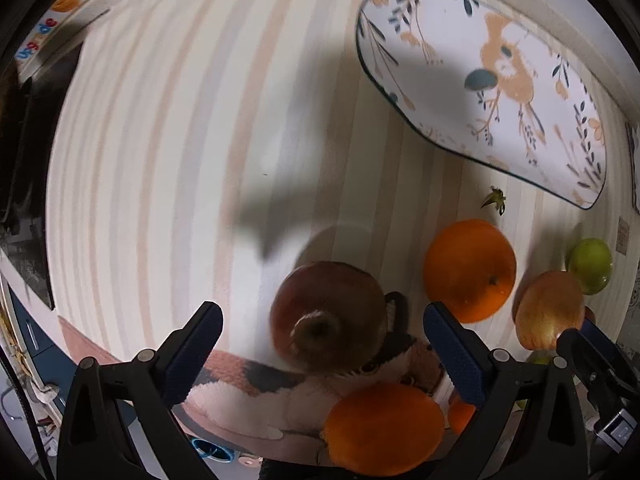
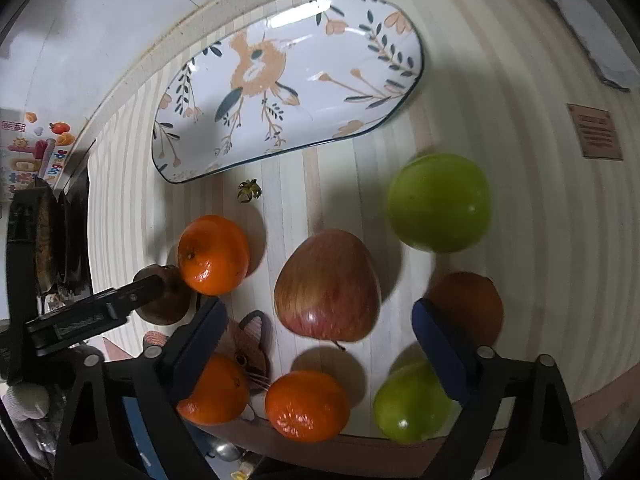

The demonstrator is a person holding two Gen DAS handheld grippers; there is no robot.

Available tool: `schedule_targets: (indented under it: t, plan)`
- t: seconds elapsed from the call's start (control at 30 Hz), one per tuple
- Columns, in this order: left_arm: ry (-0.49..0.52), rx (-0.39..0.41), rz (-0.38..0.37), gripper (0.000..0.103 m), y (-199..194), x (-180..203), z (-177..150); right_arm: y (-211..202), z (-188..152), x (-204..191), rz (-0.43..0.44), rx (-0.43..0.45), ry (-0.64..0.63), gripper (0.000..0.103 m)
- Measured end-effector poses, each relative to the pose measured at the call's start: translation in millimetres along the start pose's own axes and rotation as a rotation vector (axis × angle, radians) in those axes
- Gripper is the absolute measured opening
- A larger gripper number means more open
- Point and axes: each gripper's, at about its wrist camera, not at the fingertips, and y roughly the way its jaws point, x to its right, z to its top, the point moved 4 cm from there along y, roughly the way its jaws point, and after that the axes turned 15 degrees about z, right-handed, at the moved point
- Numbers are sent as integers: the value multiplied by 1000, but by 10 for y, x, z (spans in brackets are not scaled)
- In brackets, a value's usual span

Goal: Organize fruits
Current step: 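Grasp the brown kiwi with the left tool while the right tool grasps the red apple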

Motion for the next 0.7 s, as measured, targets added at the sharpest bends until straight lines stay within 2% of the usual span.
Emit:
schedule_targets:
  t: [0.07,0.17,0.2,0.23,0.3,0.43,0.53,0.7]
  plan:
    - [16,1,6,98,64,26,14,74,15,16,2,-22,9,88]
    - [30,6,11,78,138,30,16,195,48,33,7,-49,14,80]
    - [33,5,8,68,163,25,8,249,58,40,3,-62,16,79]
    - [35,3,9,63,196,11,-8,285,61,44,0,-69,16,75]
    - [39,19,10,62,224,-13,-22,370,61,58,-18,-89,21,73]
    - [41,49,13,61,251,-70,-84,411,110,20,-39,-76,12,67]
    - [48,68,18,60,247,-100,-163,452,136,-2,-46,-90,18,67]
    - [45,88,4,59,216,-156,-204,419,120,18,-39,-63,40,67]
